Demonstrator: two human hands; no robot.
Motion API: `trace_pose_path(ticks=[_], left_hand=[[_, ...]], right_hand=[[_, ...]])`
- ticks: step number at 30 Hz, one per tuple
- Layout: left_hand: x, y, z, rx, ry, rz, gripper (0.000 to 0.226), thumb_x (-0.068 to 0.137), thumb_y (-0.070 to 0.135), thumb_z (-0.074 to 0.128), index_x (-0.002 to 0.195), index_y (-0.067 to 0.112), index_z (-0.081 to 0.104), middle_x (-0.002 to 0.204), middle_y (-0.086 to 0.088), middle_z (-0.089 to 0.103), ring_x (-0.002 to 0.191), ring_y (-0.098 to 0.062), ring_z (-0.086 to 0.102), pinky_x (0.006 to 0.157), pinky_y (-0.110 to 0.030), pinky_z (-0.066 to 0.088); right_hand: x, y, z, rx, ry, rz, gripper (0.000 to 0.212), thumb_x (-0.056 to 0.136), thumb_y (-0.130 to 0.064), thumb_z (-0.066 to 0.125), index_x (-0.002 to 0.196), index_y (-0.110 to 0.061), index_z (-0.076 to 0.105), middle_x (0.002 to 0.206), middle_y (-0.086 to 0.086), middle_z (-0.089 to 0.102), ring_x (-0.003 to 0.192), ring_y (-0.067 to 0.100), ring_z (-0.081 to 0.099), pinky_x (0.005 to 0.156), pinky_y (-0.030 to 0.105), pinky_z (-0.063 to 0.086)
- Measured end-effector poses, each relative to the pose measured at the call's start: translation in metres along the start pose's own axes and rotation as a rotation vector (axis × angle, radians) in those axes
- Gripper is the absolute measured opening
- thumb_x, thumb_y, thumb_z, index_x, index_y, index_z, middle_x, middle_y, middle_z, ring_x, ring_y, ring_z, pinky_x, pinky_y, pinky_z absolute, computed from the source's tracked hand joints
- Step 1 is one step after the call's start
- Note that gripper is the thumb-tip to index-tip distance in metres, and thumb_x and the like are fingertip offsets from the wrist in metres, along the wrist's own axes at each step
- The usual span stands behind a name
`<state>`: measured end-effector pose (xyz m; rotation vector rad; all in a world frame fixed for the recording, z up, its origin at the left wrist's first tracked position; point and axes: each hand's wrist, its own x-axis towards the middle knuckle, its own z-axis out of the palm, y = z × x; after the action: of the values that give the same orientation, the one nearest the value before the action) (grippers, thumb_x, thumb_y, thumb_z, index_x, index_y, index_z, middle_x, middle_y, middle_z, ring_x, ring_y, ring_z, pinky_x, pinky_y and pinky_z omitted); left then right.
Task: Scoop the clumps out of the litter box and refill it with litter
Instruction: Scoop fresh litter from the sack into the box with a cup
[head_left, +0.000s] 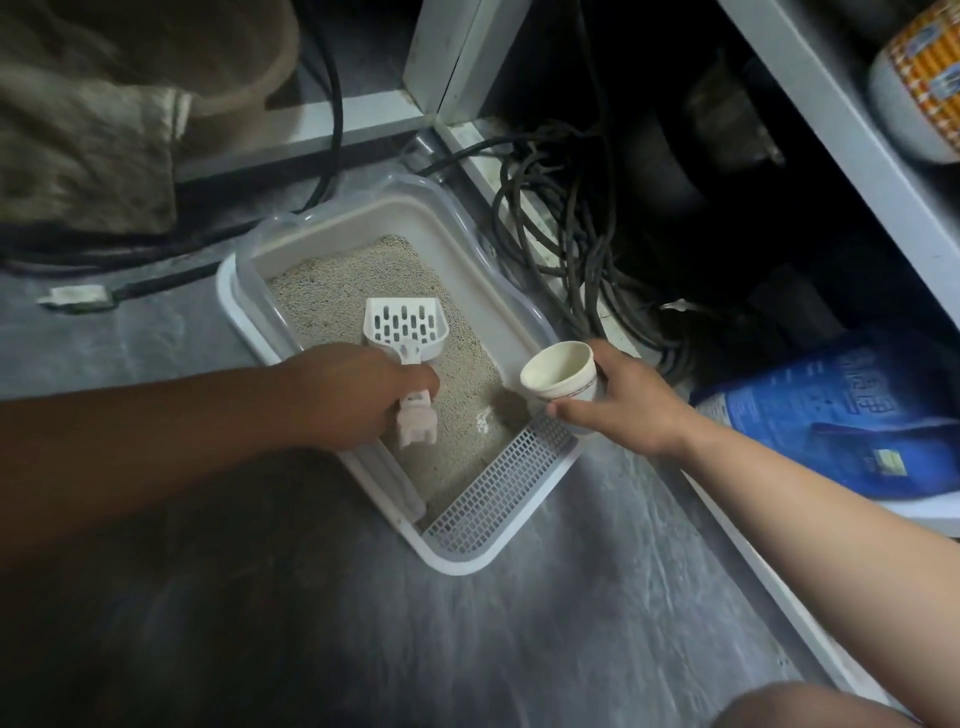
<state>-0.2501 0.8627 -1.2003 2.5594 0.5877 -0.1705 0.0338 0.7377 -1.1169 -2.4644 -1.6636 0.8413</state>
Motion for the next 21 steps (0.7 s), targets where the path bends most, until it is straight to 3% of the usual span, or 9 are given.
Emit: trace_pose_path(ticks=[5, 8, 12, 15, 21], left_hand=[[-0.008, -0.008, 0.005, -0.048, 0.088, -0.003, 0.034, 0.09, 0.049, 0.044, 0.122, 0.04, 0.051, 0.1, 0.004, 0.07, 0.087, -0.02, 0.067, 0.07, -0.031, 0.048], [-0.007, -0.006, 0.009, -0.065, 0.122, 0.019, 0.037, 0.085, 0.046, 0.046, 0.121, 0.041, 0.052, 0.097, 0.005, 0.068, 0.083, -0.019, 0.066, 0.071, -0.033, 0.052], [-0.003, -0.007, 0.01, -0.117, 0.15, 0.017, 0.036, 0.083, 0.042, 0.05, 0.119, 0.041, 0.052, 0.094, 0.006, 0.067, 0.078, -0.017, 0.064, 0.071, -0.037, 0.055], [-0.003, -0.008, 0.011, -0.145, 0.166, 0.021, 0.035, 0.084, 0.044, 0.054, 0.119, 0.042, 0.052, 0.095, 0.008, 0.068, 0.08, -0.017, 0.064, 0.072, -0.037, 0.055], [-0.006, -0.013, 0.018, -0.191, 0.287, 0.089, 0.036, 0.084, 0.054, 0.041, 0.115, 0.04, 0.052, 0.09, 0.006, 0.07, 0.077, -0.02, 0.067, 0.068, -0.038, 0.056]], right_hand=[[0.007, -0.005, 0.003, -0.011, -0.095, 0.012, 0.061, 0.072, -0.043, 0.084, 0.124, -0.031, 0.056, 0.107, -0.015, 0.065, 0.103, 0.007, 0.061, 0.09, 0.029, 0.051], [0.01, -0.003, 0.002, -0.06, -0.133, 0.028, 0.063, 0.067, -0.053, 0.081, 0.121, -0.033, 0.056, 0.106, -0.013, 0.066, 0.101, 0.007, 0.062, 0.09, 0.035, 0.053], [0.01, -0.006, 0.0, -0.109, -0.185, 0.047, 0.055, 0.069, -0.05, 0.083, 0.114, -0.032, 0.059, 0.1, -0.013, 0.067, 0.092, 0.001, 0.063, 0.079, 0.025, 0.053], [0.01, -0.007, -0.003, -0.135, -0.189, 0.049, 0.05, 0.068, -0.052, 0.083, 0.108, -0.032, 0.061, 0.096, -0.012, 0.068, 0.088, 0.003, 0.064, 0.078, 0.028, 0.055], [0.012, -0.01, -0.003, -0.17, -0.172, 0.058, 0.048, 0.069, -0.053, 0.082, 0.106, -0.03, 0.061, 0.093, -0.012, 0.066, 0.086, 0.004, 0.063, 0.071, 0.024, 0.05]])
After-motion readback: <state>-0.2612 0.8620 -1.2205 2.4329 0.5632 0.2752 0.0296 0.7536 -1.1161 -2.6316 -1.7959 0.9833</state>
